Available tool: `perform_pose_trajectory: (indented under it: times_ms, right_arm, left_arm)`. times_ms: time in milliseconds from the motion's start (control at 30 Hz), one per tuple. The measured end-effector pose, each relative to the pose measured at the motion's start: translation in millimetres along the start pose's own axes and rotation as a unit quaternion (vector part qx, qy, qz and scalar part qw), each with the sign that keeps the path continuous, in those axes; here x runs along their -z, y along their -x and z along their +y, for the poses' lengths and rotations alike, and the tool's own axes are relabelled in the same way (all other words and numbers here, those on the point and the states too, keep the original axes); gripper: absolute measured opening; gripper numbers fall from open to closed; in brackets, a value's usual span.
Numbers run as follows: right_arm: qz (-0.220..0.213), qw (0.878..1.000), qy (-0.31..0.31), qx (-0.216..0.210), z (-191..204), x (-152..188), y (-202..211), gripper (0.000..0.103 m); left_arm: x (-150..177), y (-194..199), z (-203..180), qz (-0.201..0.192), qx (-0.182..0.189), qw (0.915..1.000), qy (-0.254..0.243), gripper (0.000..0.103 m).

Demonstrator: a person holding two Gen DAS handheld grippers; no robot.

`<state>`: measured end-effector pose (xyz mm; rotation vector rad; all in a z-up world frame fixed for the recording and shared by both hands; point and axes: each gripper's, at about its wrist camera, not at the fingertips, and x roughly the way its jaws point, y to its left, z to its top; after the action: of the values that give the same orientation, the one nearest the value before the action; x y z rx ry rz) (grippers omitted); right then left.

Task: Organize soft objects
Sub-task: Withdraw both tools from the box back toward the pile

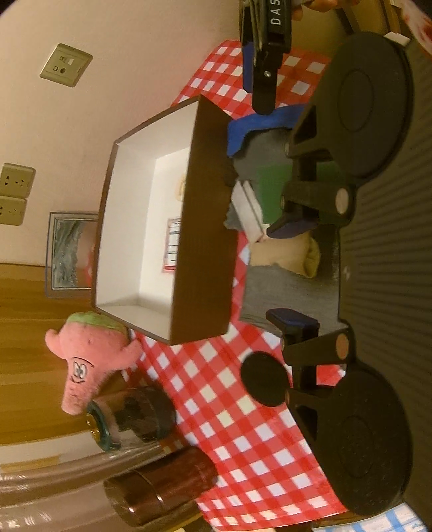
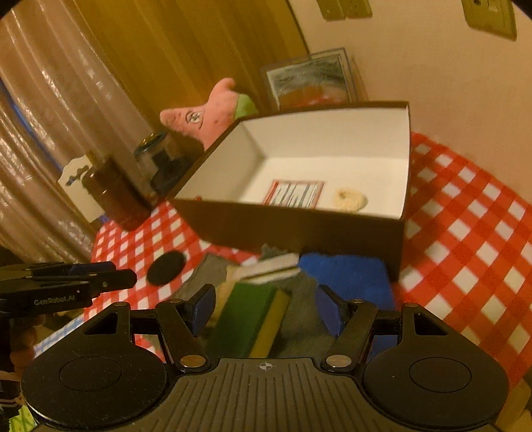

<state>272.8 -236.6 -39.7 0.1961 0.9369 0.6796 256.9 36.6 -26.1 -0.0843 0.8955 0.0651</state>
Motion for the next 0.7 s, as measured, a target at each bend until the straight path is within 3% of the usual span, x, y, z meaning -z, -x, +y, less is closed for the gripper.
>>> perform_pose_trajectory:
  times_ms: [700]
  right_arm:
    - [0.058,0.998,-0.018,-0.013,8,33,-36,0.066]
  left_arm:
    - [43,-13,4,0.035,-0.006,0.9993,0.016,0.044]
